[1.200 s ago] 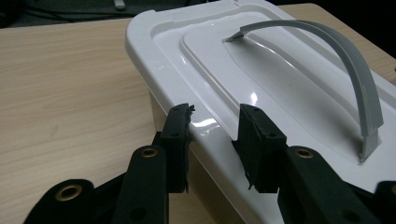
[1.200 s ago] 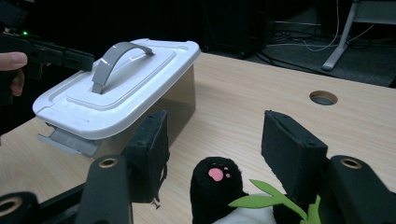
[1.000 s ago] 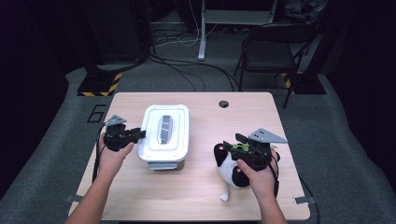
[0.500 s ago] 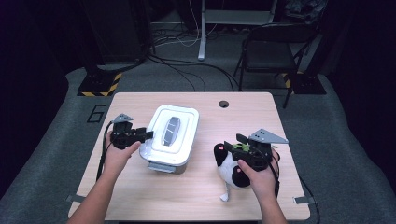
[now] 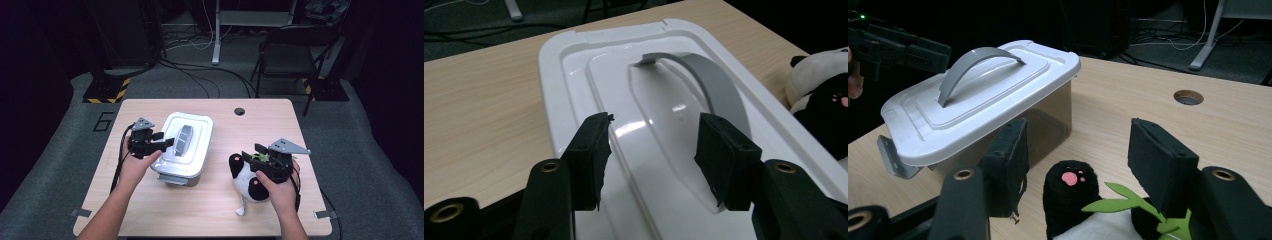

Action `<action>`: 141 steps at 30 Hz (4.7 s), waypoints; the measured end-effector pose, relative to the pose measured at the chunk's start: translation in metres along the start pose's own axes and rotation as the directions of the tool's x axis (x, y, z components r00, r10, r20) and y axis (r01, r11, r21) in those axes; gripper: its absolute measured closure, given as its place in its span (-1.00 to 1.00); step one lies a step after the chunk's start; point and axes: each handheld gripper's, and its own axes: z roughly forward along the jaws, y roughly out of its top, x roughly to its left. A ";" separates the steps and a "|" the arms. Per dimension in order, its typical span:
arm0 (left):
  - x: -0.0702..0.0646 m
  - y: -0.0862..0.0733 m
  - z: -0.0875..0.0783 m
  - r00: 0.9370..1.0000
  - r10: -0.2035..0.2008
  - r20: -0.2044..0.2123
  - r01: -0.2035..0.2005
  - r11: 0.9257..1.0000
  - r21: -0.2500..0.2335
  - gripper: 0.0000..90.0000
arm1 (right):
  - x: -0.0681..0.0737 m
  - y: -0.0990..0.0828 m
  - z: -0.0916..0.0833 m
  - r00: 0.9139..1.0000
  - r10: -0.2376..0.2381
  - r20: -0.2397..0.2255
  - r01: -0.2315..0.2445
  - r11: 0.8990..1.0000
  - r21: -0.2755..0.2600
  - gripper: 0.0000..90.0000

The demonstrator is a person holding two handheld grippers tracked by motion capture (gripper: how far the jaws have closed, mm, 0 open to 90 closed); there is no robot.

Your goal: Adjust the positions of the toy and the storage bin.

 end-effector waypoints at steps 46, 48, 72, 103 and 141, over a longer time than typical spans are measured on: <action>-0.030 -0.001 0.026 0.992 0.052 0.111 -0.059 0.996 0.059 0.41 | -0.011 -0.009 0.004 0.999 0.015 0.029 -0.016 0.999 0.028 -0.09; -0.029 -0.003 0.020 0.992 0.067 0.107 -0.074 0.995 0.069 0.41 | -0.011 -0.009 0.004 0.999 0.013 0.029 -0.014 0.999 0.029 -0.09; -0.038 0.003 0.023 0.995 0.092 -0.039 -0.090 0.995 0.043 0.32 | -0.014 -0.012 0.005 0.999 0.024 0.035 -0.026 0.999 0.035 -0.10; -0.048 0.007 0.026 0.991 0.114 0.065 -0.116 0.993 0.023 0.48 | -0.016 -0.015 0.008 0.999 0.025 0.041 -0.026 0.999 0.045 -0.10; 0.031 -0.002 -0.046 0.996 -0.002 -0.086 -0.001 0.999 -0.035 0.48 | -0.018 -0.017 0.009 0.998 0.030 0.050 -0.032 0.998 0.049 -0.10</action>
